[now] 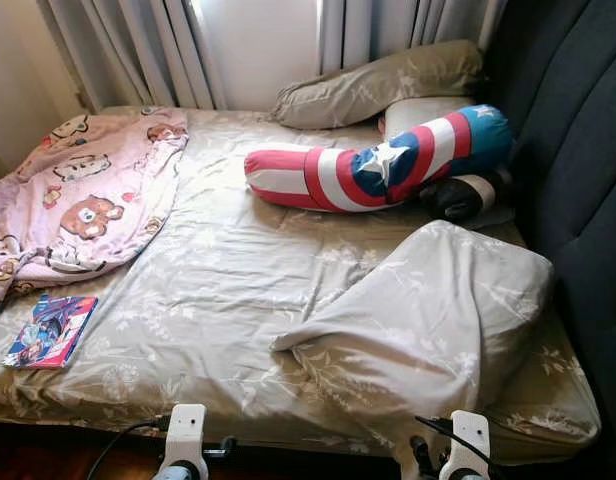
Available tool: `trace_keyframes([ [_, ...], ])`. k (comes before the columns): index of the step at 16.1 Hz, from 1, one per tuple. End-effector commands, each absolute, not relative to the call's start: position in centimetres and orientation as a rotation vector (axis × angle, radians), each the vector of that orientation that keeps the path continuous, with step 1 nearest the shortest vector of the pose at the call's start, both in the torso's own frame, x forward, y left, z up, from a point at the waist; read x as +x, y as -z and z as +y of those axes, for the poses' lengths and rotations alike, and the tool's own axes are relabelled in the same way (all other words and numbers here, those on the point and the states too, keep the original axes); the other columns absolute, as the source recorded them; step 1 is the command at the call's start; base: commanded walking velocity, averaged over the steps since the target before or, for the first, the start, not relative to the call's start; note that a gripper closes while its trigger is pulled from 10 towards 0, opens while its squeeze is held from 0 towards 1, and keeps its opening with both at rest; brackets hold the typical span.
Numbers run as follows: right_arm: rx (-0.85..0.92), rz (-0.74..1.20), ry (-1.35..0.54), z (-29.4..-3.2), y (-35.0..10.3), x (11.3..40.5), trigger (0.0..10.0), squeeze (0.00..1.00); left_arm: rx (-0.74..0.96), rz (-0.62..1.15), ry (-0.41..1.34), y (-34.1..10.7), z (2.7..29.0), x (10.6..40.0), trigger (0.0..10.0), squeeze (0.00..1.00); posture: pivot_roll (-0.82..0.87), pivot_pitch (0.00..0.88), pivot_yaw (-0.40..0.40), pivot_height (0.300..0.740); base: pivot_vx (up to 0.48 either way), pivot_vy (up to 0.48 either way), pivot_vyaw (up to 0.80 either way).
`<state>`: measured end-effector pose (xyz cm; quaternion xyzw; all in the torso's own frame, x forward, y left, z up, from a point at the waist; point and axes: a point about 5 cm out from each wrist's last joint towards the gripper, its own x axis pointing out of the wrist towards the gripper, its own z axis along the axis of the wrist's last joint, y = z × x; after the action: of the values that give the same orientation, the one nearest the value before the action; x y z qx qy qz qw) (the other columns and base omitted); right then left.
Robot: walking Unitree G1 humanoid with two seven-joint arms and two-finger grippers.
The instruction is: Clean up the room
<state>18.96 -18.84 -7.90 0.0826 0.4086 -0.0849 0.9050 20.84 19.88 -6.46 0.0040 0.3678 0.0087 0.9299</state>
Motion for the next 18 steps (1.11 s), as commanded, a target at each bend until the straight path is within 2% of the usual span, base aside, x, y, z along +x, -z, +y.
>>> trace_keyframes([
  [1, 0.175, 0.852, 0.208, -19.1, 8.2, 18.3, 10.0, 0.00, 0.000, 0.782, -0.014, 6.9, 19.7, 20.2, 10.0, 0.00, 0.03, 0.000, -0.008, 0.740, 0.000, 0.000, 0.00],
  [5, 0.162, 0.845, 0.214, -19.4, 8.2, 18.2, 10.0, 0.00, 0.007, 0.799, -0.008, 7.2, 19.9, 19.5, 10.0, 0.00, 0.03, 0.000, -0.011, 0.740, 0.000, 0.000, -0.56],
  [14, 0.168, 0.806, 0.203, -18.9, 7.9, 18.7, 10.0, 0.00, 0.023, 0.813, -0.008, 7.4, 20.0, 19.2, 10.0, 0.00, 0.04, 0.000, -0.008, 0.740, 0.275, 0.000, 0.00],
  [18, 0.204, 0.742, 0.228, -19.1, 7.2, 19.8, 10.0, 0.00, 0.017, 0.787, -0.024, 7.0, 20.3, 19.8, 10.0, 0.00, 0.05, 0.000, -0.008, 0.740, 0.000, 0.000, 0.00],
])
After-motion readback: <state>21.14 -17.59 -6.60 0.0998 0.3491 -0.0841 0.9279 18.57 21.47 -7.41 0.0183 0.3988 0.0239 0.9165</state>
